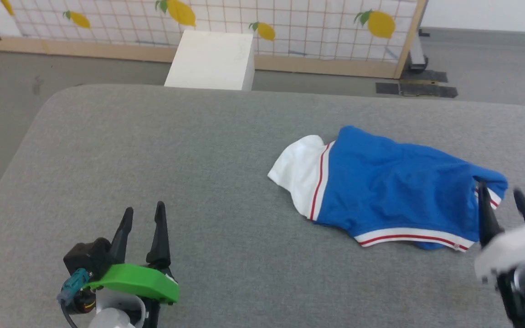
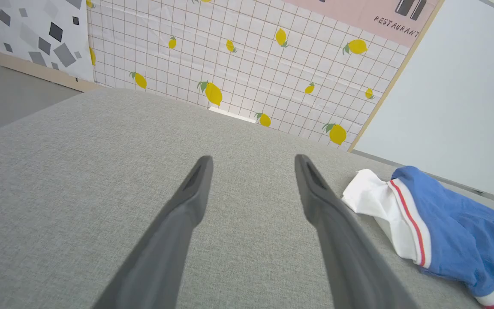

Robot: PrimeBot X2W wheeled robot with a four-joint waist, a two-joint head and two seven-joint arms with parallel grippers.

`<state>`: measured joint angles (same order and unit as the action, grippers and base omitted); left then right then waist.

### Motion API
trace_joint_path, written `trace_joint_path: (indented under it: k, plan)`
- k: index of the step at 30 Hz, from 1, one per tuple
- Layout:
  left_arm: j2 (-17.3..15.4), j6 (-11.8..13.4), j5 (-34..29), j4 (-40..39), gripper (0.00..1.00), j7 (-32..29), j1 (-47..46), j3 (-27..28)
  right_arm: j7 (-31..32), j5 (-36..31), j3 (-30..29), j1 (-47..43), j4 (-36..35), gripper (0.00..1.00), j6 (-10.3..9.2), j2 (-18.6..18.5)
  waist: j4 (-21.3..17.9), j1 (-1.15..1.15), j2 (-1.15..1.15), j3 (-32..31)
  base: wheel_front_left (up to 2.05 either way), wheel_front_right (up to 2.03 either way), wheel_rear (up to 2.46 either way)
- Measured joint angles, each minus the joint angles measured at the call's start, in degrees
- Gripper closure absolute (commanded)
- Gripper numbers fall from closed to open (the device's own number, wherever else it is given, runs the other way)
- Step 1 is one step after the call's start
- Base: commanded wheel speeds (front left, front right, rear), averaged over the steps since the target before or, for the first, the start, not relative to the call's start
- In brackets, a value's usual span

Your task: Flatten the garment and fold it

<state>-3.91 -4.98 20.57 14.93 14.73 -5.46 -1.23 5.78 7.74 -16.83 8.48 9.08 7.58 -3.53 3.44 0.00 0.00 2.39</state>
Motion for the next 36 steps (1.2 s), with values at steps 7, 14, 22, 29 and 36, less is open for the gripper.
trace_joint_path:
  k: [7, 14, 22, 29, 36]
  plan:
    - [0.4, 1.2, 3.0, -0.3, 0.00, -0.7, 0.6, -1.1, -1.5, 8.7, 2.0, -12.3, -0.9, 0.00, -0.01, 0.6, -3.2, 0.00, 0.00, -1.1, 0.00, 0.00, 0.00]
    - [0.7, 4.6, 4.2, 3.6, 0.00, -14.5, -11.8, -6.7, -2.2, 9.8, 4.4, -12.2, -1.1, 0.00, -0.01, 0.6, -6.9, 0.00, 0.00, 0.0, 0.00, 0.00, 0.00]
    - [0.3, 7.6, 1.0, 19.1, 0.00, -38.8, -31.6, -14.7, -1.2, 9.6, 7.0, -7.5, -1.7, 0.00, -0.01, 0.6, -9.9, 0.00, 0.00, 4.6, 0.00, 0.00, 0.00]
    - [0.0, 6.5, 1.2, 27.5, 0.00, -47.5, -35.9, -17.0, -2.1, 10.1, 7.9, -6.2, -0.6, 0.00, -0.01, 0.6, -13.2, 0.00, 0.00, 9.0, 0.00, 0.00, 0.00]
    - [-0.2, 4.7, 1.8, 29.0, 1.00, -49.0, -36.7, -18.1, -3.3, 10.0, 7.2, -6.1, 0.4, 0.00, -0.01, 0.6, -15.1, 0.00, 0.00, 12.5, 0.00, 0.00, 0.00]
